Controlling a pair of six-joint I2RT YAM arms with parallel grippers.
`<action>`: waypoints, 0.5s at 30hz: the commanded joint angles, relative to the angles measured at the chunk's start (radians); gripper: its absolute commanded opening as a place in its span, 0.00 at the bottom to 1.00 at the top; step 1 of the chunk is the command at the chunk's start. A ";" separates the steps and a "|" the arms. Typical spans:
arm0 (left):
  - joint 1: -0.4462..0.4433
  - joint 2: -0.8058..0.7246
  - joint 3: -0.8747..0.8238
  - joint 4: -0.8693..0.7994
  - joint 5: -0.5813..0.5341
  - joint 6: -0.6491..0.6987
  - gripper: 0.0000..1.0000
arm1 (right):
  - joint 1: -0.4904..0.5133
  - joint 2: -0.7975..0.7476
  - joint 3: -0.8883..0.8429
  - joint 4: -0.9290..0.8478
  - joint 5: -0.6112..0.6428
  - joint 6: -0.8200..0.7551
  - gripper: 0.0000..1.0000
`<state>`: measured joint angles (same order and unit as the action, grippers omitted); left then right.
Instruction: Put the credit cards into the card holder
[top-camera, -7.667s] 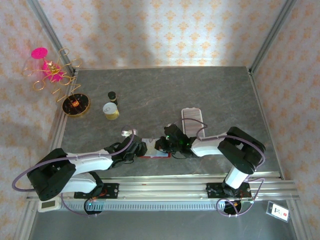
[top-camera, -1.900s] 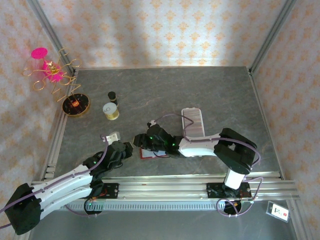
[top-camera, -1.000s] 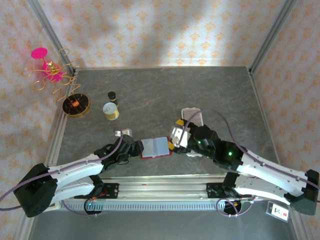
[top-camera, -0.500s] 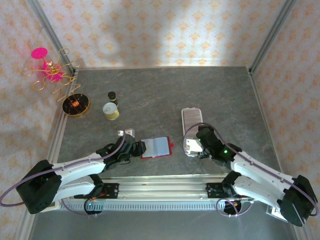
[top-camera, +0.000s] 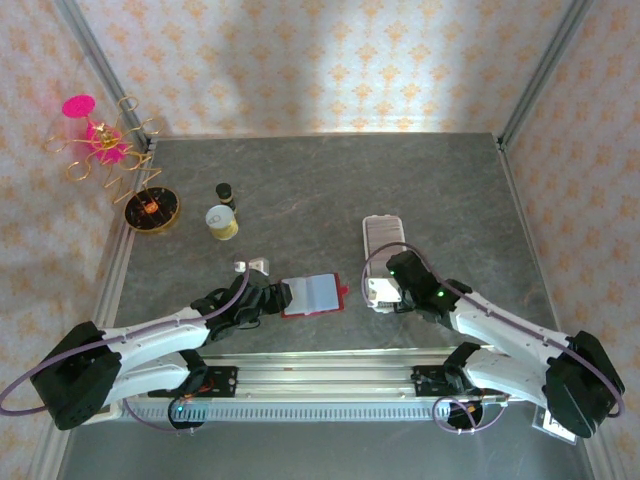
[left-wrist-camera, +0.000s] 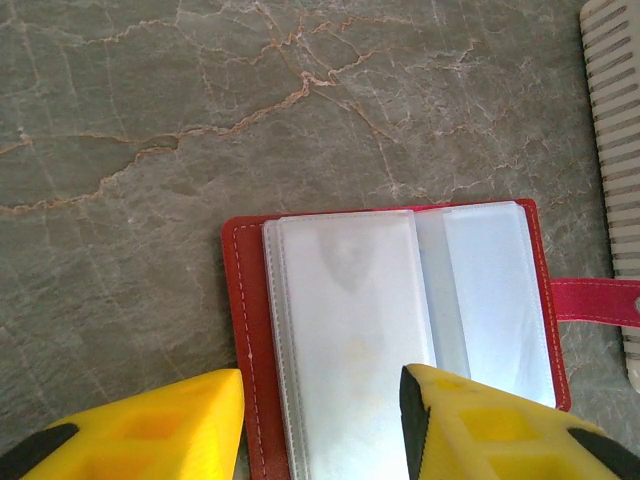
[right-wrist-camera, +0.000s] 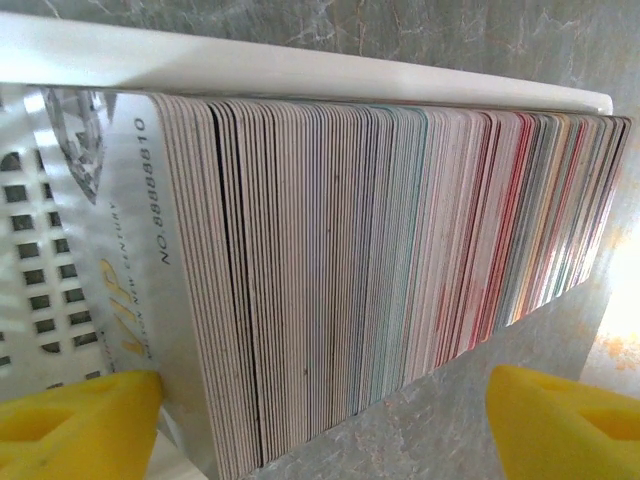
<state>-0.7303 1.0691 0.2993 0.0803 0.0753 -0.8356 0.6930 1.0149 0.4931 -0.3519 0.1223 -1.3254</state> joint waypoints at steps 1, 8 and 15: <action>0.007 -0.003 -0.011 0.022 0.012 0.009 0.46 | -0.006 0.004 0.022 0.044 -0.025 0.006 0.80; 0.007 0.012 -0.003 0.027 0.017 0.007 0.46 | -0.005 -0.004 0.034 0.015 -0.083 0.009 0.77; 0.007 0.015 0.000 0.027 0.016 0.006 0.46 | -0.006 -0.007 0.075 -0.054 -0.161 0.034 0.76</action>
<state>-0.7303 1.0779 0.2993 0.0868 0.0906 -0.8356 0.6899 1.0145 0.5350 -0.3683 0.0021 -1.3136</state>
